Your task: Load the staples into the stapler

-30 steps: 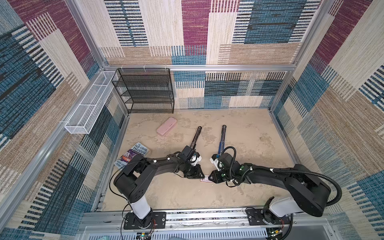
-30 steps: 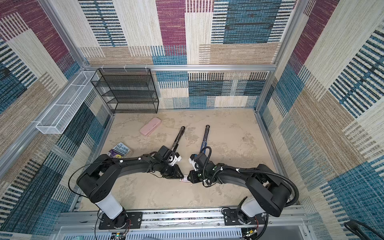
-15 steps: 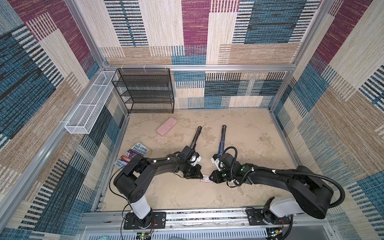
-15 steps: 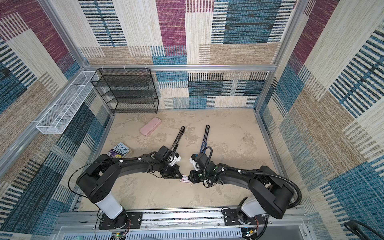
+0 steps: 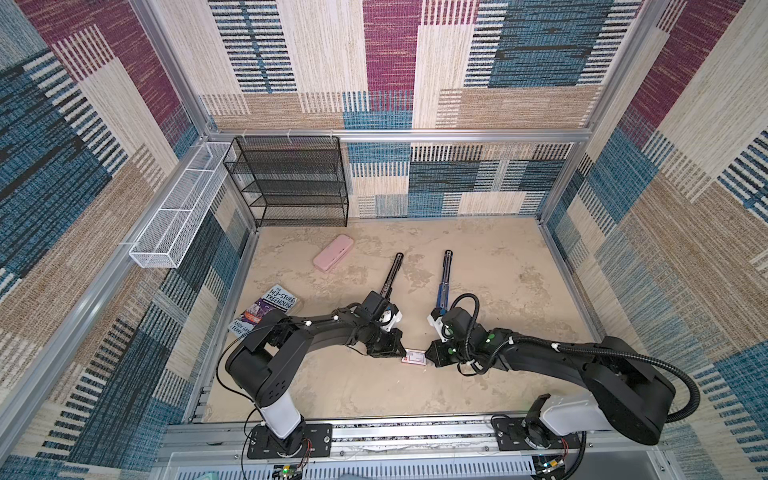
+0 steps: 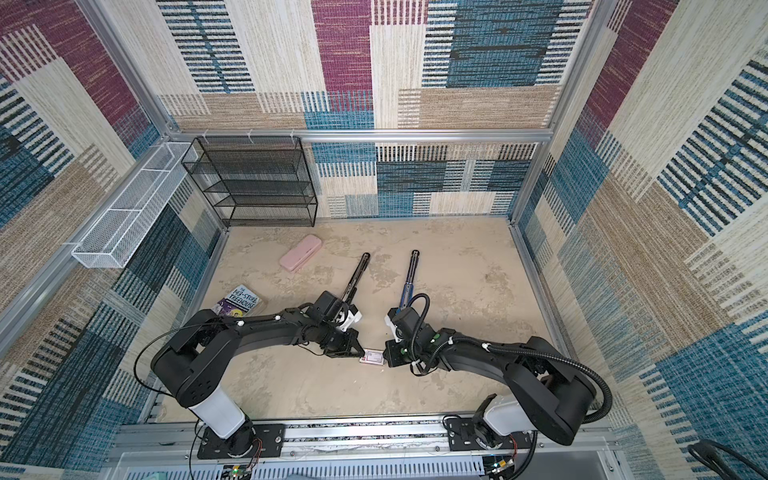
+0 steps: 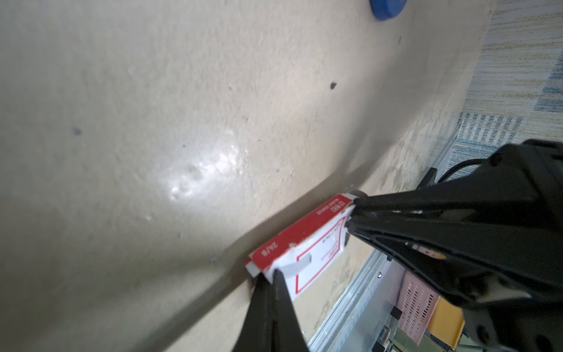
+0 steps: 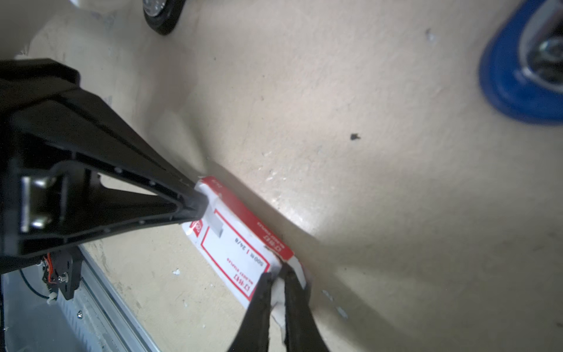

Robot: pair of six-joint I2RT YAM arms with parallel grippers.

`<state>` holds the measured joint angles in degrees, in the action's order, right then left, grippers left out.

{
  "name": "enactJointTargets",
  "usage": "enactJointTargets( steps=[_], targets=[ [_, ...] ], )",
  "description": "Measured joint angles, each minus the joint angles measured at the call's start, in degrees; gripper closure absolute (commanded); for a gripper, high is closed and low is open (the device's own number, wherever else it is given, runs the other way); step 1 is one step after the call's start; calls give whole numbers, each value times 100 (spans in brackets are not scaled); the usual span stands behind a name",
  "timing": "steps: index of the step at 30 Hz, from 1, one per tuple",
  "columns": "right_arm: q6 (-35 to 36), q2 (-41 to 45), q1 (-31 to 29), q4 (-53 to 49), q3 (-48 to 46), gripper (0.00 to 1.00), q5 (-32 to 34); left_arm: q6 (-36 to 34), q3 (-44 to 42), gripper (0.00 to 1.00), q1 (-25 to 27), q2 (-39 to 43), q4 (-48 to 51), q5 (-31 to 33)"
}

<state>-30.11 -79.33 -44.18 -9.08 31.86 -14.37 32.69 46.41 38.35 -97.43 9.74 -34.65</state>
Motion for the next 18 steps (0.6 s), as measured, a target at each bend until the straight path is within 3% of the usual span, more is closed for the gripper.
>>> enactJointTargets(
  steps=[18],
  targets=[
    [-44,15,61,-2,-129,77,192,-9,24,100,-35,-72,33,0]
  ],
)
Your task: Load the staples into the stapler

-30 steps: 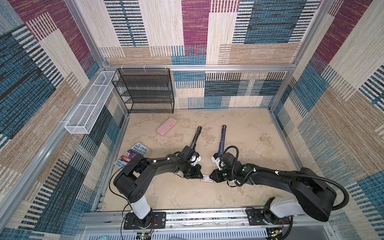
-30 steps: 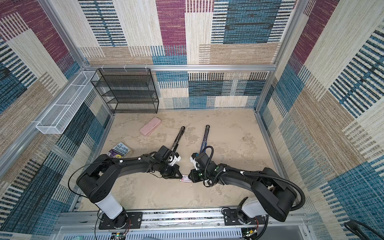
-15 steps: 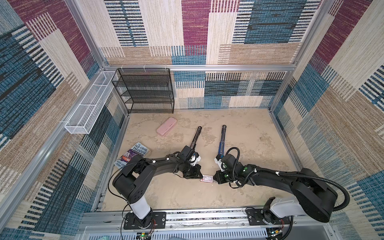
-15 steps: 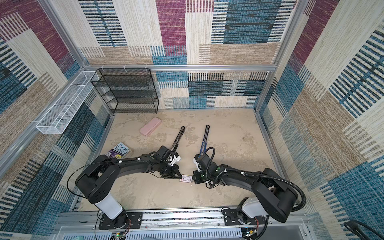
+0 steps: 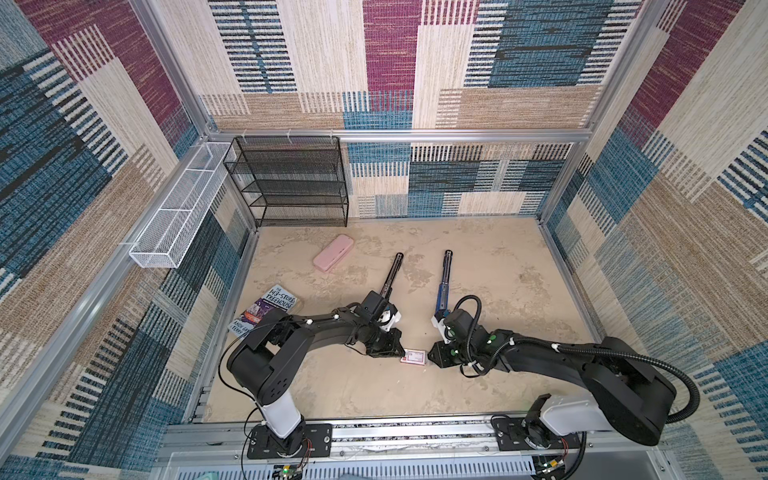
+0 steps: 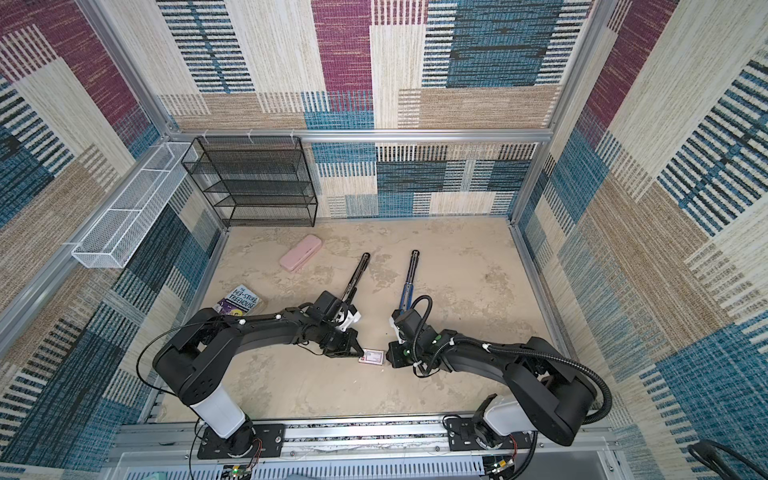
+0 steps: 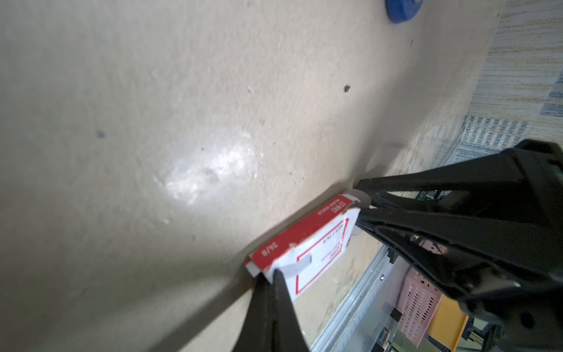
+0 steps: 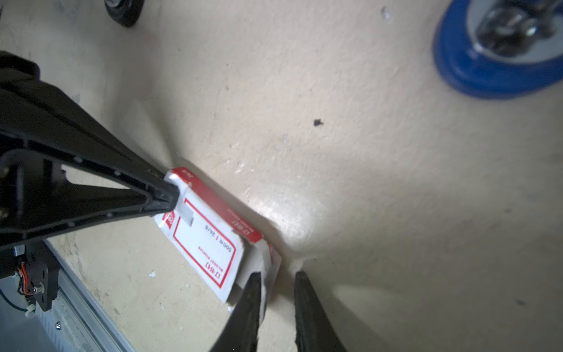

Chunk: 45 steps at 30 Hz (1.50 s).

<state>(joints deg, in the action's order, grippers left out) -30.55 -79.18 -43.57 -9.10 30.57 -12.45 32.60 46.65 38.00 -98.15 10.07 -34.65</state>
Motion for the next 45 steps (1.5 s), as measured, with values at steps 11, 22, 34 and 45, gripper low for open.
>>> enactJointTargets(
  steps=[11,22,34,45],
  targets=[
    [-85,-4,4,177,-98,96,-122,-7,-17,100,-11,42,2,-13],
    [-81,-22,28,157,-98,97,-63,-216,74,53,-74,450,444,391],
    [566,-385,404,105,256,98,-175,-1746,385,42,87,1145,710,1091],
    [1071,-581,612,109,389,99,-575,-4468,787,36,269,1010,927,1213]
  ],
)
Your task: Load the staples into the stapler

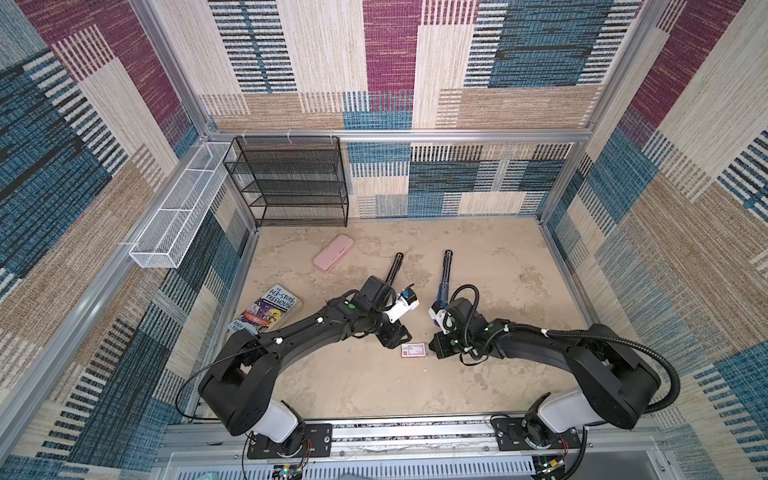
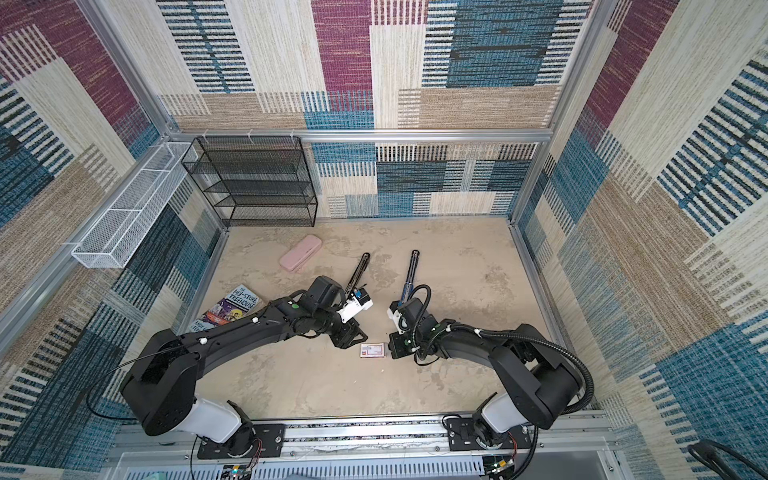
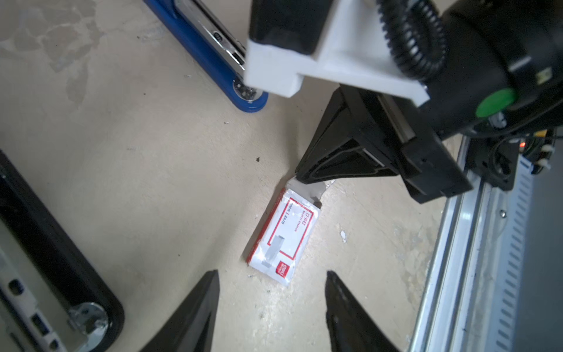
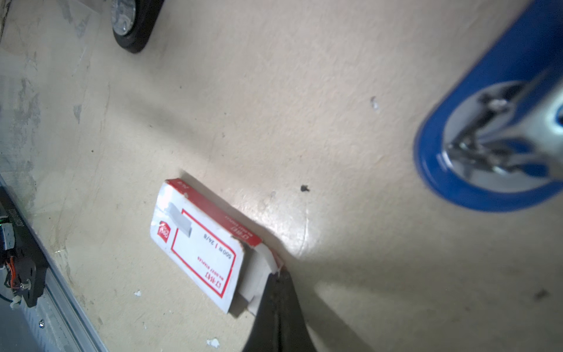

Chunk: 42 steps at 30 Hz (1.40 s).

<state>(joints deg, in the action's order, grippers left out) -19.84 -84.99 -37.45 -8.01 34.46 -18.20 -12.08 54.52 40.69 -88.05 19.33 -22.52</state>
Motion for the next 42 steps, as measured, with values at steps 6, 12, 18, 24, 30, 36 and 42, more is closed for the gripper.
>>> enactJointTargets(
  steps=[6,12,18,24,30,36,42],
  targets=[
    [83,-42,20,17,-2,100,-162,-608,181,24,140,-457,138,35],
    [125,-50,20,39,-2,100,-225,-896,118,24,332,-590,59,160],
    [127,-120,31,131,-2,100,-317,-1189,-24,24,660,-730,-57,450],
    [210,-142,31,162,-2,100,-389,-1298,96,24,804,-1051,-125,826],
    [273,-142,68,111,-2,100,-483,-1331,107,26,922,-1178,-267,1040],
    [348,-131,114,2,-2,100,-608,-1305,37,29,1003,-1204,-422,1104],
    [428,-63,201,-90,-59,99,-721,-1191,-33,28,1108,-1211,-584,1169]
  ],
)
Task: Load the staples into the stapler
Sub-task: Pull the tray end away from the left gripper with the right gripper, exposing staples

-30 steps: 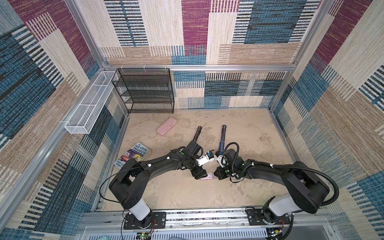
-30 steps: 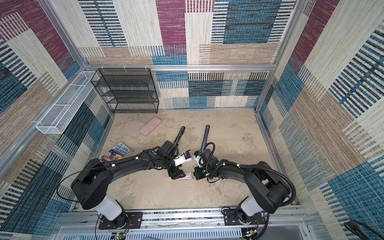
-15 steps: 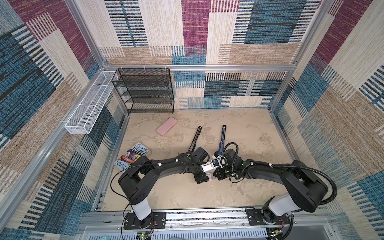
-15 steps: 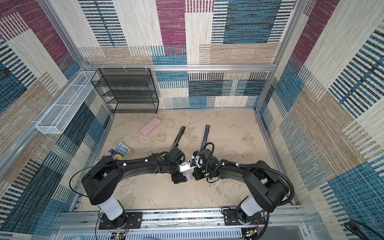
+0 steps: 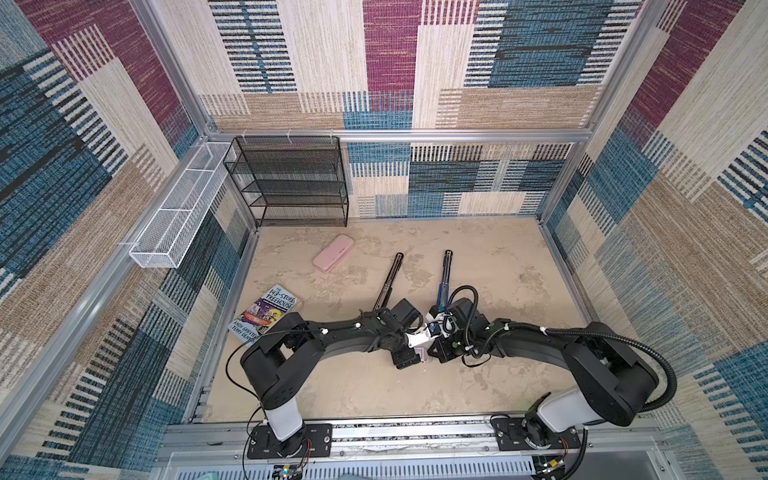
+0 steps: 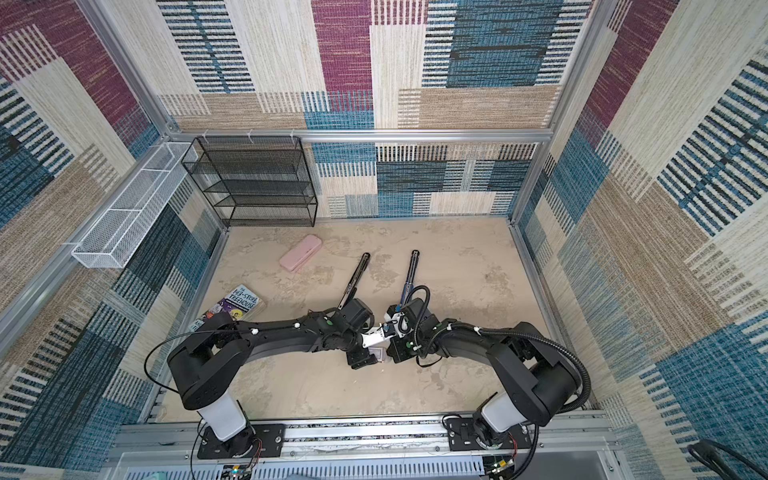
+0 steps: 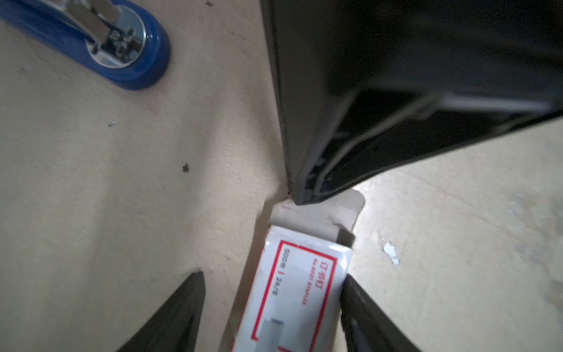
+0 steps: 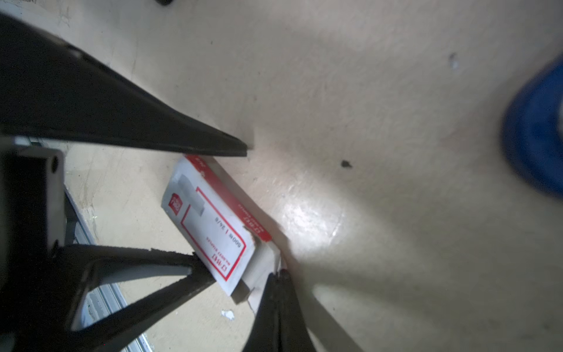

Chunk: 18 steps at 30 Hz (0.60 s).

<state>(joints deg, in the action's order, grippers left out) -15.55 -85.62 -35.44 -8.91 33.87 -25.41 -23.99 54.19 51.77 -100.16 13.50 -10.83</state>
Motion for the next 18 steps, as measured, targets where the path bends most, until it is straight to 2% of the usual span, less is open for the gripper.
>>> enactJointTargets(
  steps=[5,7,10,12,15,18],
  targets=[
    [17,57,57,-17,-44,98,-7,4,74,28,26,-63,24,-4],
    [15,81,66,-39,-52,95,-2,7,76,27,33,-63,28,-11],
    [11,136,103,-101,-76,80,0,13,59,28,37,-31,63,-31],
    [-22,199,136,-127,-85,79,-35,50,39,28,37,7,87,-55],
    [-72,310,149,-186,-129,72,-2,90,-39,27,46,83,85,-59],
    [-271,535,208,7,-214,71,146,-46,-201,27,101,234,155,-273]
  ],
)
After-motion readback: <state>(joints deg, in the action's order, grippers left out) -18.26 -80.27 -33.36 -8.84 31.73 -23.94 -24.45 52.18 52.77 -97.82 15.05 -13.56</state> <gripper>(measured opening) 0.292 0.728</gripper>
